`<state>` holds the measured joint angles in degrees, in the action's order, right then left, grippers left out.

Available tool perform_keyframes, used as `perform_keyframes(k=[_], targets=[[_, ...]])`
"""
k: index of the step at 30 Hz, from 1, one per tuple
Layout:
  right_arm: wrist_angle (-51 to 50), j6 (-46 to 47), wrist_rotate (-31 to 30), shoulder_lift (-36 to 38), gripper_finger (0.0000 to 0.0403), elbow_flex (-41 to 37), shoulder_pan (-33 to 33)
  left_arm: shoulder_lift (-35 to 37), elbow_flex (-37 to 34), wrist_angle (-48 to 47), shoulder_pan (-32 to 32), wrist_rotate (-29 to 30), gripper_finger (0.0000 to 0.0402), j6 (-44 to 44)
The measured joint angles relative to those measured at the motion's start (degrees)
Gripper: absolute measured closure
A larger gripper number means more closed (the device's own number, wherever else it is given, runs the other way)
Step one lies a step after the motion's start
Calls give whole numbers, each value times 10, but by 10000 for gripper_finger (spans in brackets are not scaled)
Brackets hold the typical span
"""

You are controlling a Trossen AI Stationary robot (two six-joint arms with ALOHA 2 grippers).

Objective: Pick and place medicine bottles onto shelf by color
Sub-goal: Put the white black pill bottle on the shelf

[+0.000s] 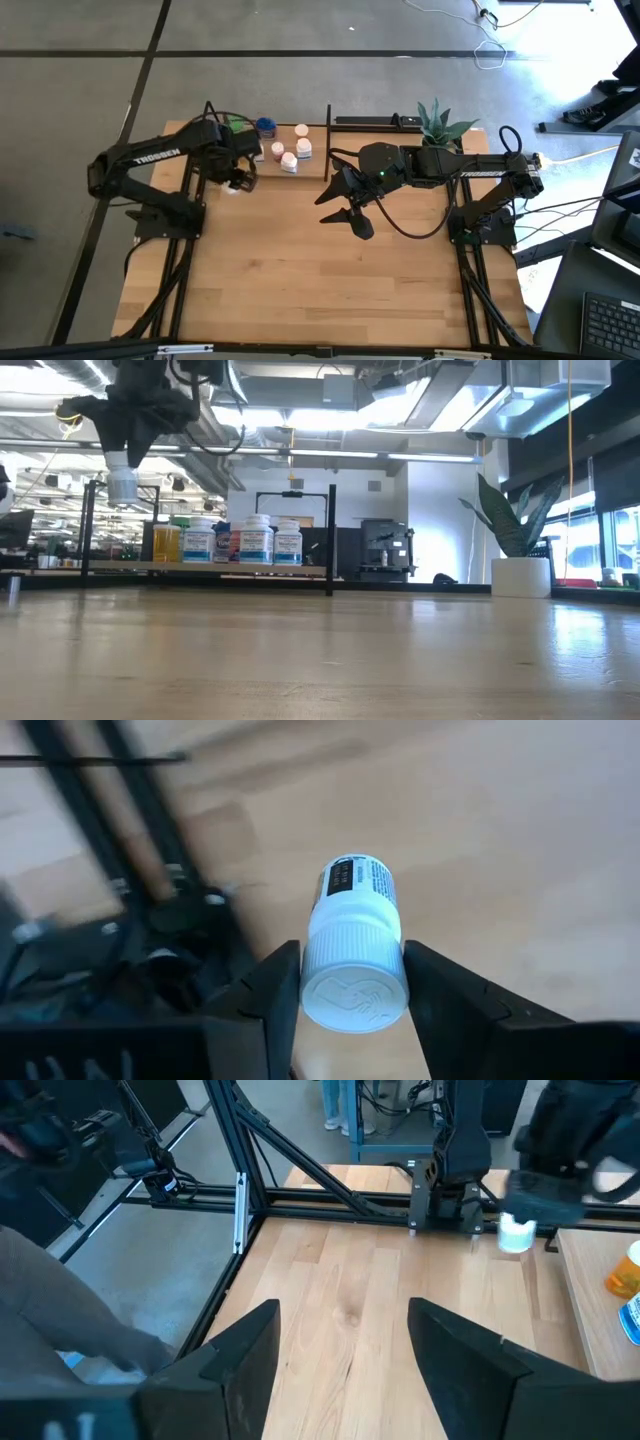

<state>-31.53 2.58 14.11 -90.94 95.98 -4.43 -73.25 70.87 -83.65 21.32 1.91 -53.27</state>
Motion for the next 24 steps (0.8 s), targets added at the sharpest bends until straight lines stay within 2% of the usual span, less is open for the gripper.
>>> perform_keyframes(k=[2, 11, 16, 24], targets=[[0, 0, 0, 0, 180, 0, 0, 0, 0, -6, 21, 15, 249, -21], [0, 0, 0, 0, 180, 0, 0, 0, 0, 1, 135, 6, 249, -37], [0, 0, 0, 0, 180, 0, 0, 0, 0, 16, 183, 36, 249, -33], [0, 0, 0, 0, 180, 0, 0, 0, -34, 72, 212, 48, 249, -17]])
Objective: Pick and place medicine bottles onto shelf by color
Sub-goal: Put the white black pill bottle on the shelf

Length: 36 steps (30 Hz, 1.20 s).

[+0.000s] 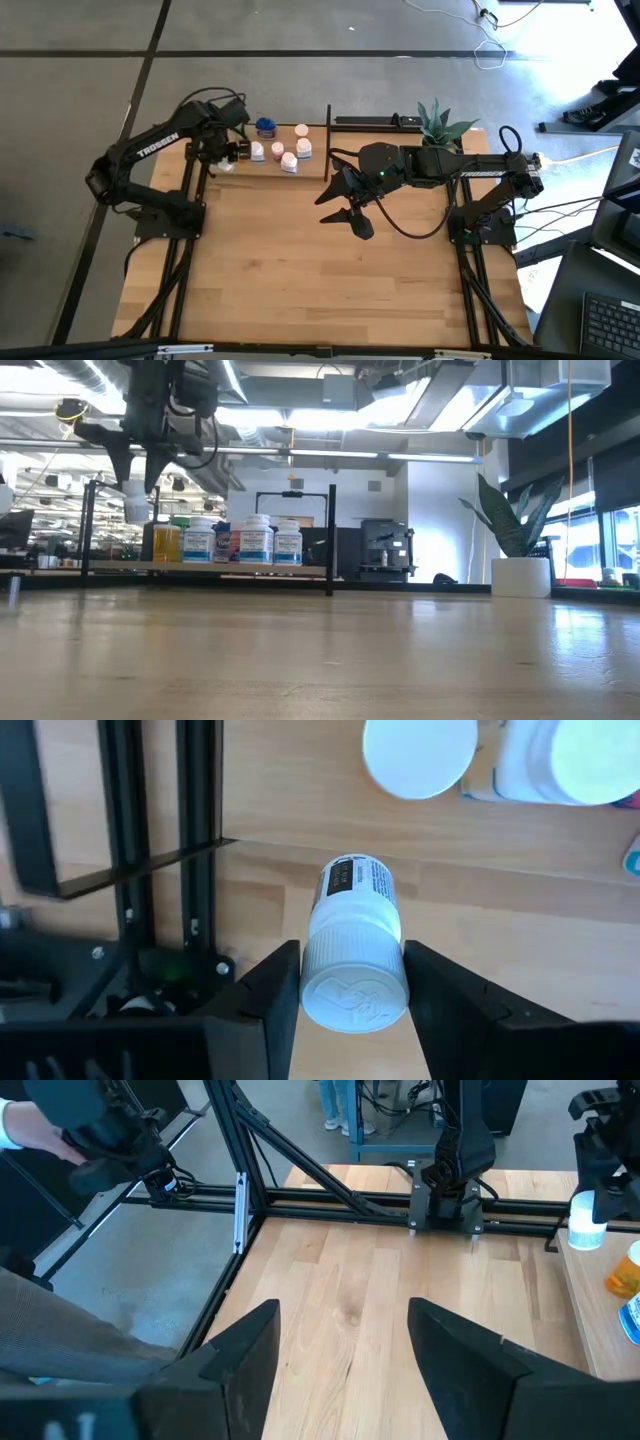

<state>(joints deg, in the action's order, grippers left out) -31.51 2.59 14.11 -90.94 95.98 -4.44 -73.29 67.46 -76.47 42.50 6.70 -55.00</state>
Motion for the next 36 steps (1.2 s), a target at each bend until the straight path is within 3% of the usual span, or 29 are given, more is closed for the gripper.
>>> perform_keyframes(k=[10, 24, 28, 36], targets=[[0, 0, 0, 0, 180, 0, 0, 0, -24, 7, 45, -14, 249, 30], [7, -19, -8, 0, 180, 0, 0, 0, -28, 8, 46, -15, 249, 31], [6, -40, -86, 0, 180, 0, 1, 0, -28, 10, 46, -15, 249, 30], [-22, 0, -376, -4, 180, 0, 1, -2, -28, 30, 46, -15, 249, 13]])
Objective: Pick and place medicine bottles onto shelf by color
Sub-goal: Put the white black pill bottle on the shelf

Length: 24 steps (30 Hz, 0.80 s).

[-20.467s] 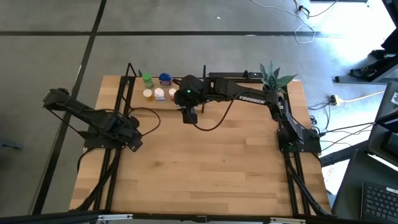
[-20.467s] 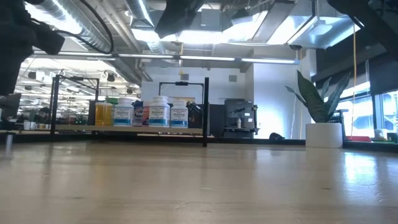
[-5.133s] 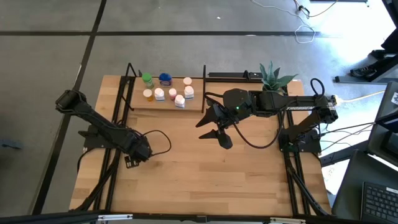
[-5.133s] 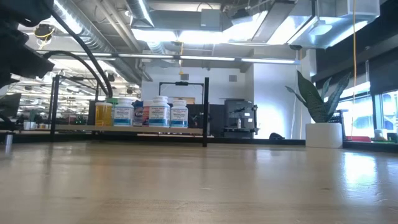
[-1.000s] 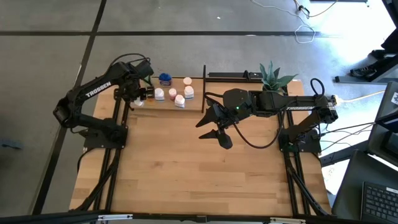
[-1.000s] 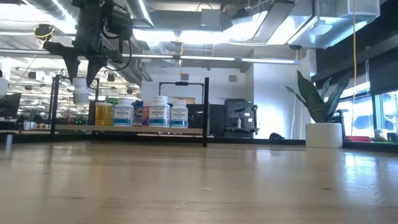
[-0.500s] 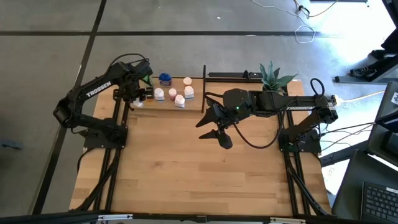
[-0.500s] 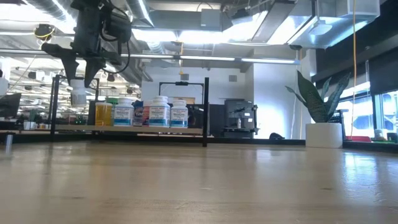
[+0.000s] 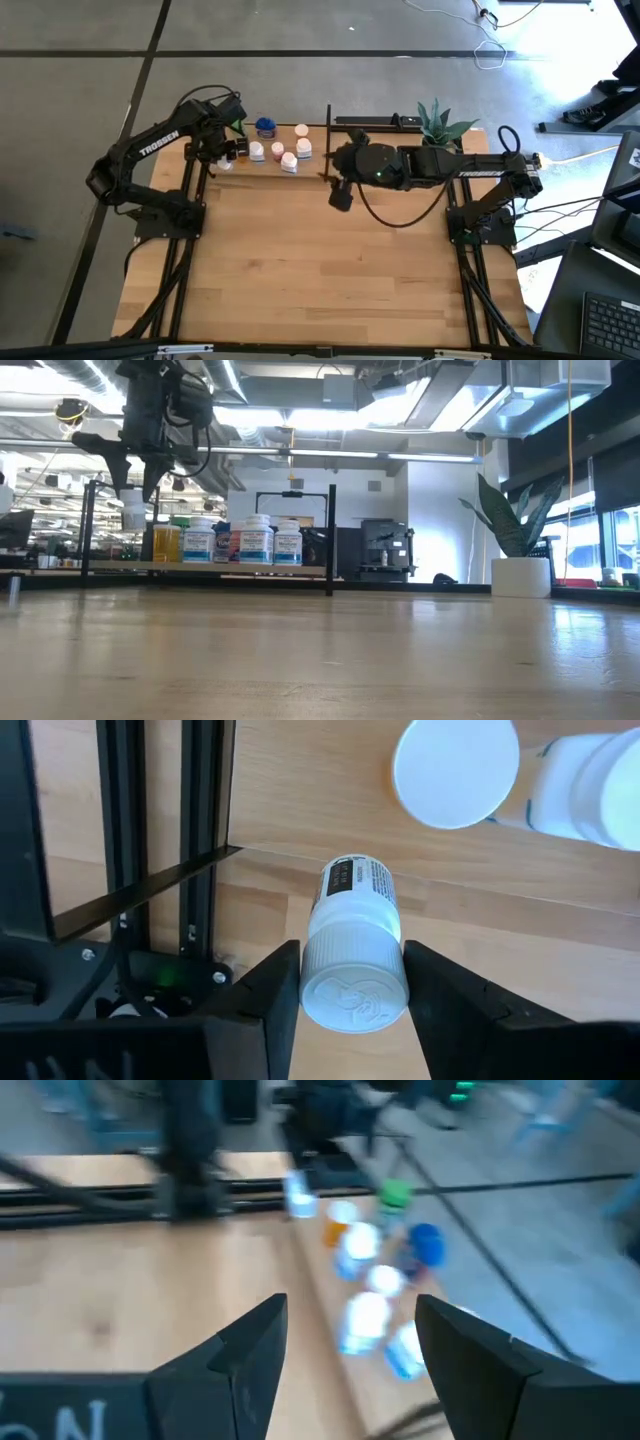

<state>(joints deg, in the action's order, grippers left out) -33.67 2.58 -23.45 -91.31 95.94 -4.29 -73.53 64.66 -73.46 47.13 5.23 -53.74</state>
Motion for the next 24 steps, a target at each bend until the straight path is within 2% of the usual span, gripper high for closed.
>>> perform_keyframes(k=[3, 11, 24], targets=[[-15, 3, -38, 0, 180, 0, 5, -9, 0, -1, 2, -1, 249, -1], [-20, 1, -39, -1, 180, 0, 7, -38, 0, -3, 19, -6, 249, 3], [-18, 0, -39, -1, 180, 0, 7, -39, 0, 16, 36, 0, 249, 46]])
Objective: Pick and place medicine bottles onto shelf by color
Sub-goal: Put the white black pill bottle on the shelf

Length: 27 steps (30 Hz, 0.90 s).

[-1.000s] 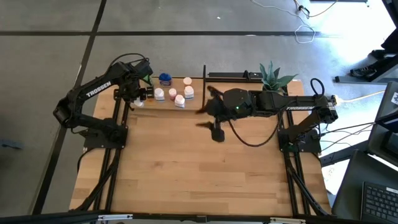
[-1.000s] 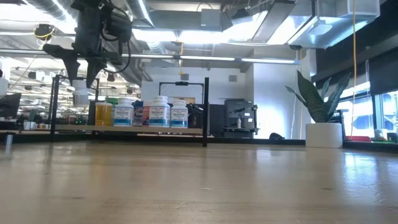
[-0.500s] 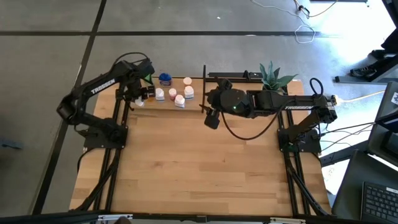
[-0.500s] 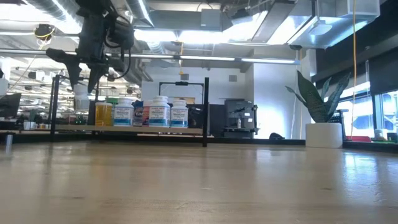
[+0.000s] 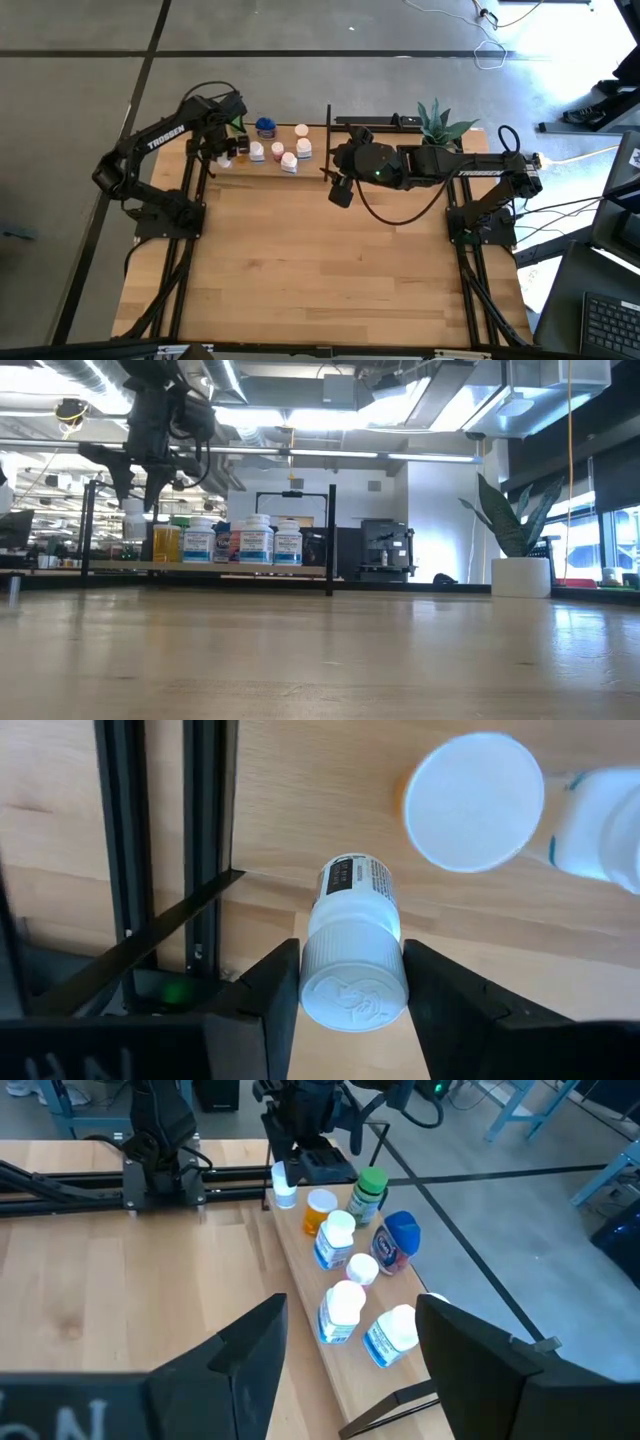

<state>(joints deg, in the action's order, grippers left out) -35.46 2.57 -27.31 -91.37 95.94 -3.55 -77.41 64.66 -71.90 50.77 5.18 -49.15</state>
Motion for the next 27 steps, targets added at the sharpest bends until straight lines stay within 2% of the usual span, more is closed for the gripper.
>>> perform_keyframes(k=[16, 27], targets=[[0, 0, 0, 0, 180, 0, 0, 0, 0, 0, -3, -3, 249, 11], [0, 0, 0, 0, 180, 0, 0, 0, 0, 0, -3, -3, 249, -152]])
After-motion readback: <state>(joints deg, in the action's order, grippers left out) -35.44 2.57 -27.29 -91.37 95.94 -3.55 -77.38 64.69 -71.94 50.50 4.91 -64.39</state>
